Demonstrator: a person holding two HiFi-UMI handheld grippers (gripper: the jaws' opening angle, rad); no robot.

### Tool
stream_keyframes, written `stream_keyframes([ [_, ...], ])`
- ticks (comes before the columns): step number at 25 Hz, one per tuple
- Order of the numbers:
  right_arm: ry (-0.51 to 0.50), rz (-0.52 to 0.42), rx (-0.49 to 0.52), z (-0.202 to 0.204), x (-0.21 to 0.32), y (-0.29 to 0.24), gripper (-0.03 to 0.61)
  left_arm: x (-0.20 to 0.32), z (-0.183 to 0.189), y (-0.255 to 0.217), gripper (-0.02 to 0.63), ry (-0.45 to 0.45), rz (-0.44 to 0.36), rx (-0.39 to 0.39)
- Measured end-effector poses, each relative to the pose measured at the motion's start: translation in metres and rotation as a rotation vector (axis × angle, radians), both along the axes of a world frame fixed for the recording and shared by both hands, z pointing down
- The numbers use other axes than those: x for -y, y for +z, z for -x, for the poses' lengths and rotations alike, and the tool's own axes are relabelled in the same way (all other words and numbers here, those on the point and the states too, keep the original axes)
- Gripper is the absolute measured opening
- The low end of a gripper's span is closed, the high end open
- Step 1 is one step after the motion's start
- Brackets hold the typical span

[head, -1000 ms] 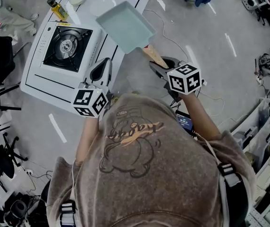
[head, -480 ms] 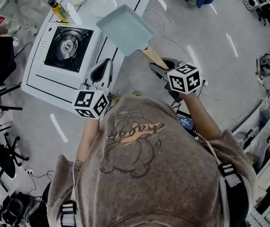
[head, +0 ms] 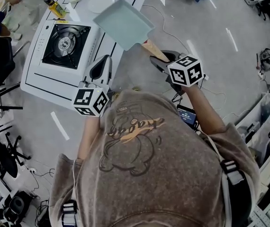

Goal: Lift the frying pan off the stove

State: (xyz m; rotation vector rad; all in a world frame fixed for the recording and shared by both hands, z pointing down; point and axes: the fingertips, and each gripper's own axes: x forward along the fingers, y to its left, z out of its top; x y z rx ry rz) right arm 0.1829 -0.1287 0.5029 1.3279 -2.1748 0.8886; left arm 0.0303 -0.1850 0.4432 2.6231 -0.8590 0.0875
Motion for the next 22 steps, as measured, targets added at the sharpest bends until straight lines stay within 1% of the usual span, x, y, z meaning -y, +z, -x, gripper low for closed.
stream_keyframes([
  [7, -0.027, 0.011, -0.013, 0.002, 0.001, -0.003, 0.097, -0.002, 0.001, -0.001, 0.006, -0.004, 0.002, -0.003],
  [22, -0.029, 0.01, -0.009, -0.006, 0.006, -0.013, 0.097, -0.006, 0.0, -0.004, 0.006, -0.007, 0.008, -0.004],
])
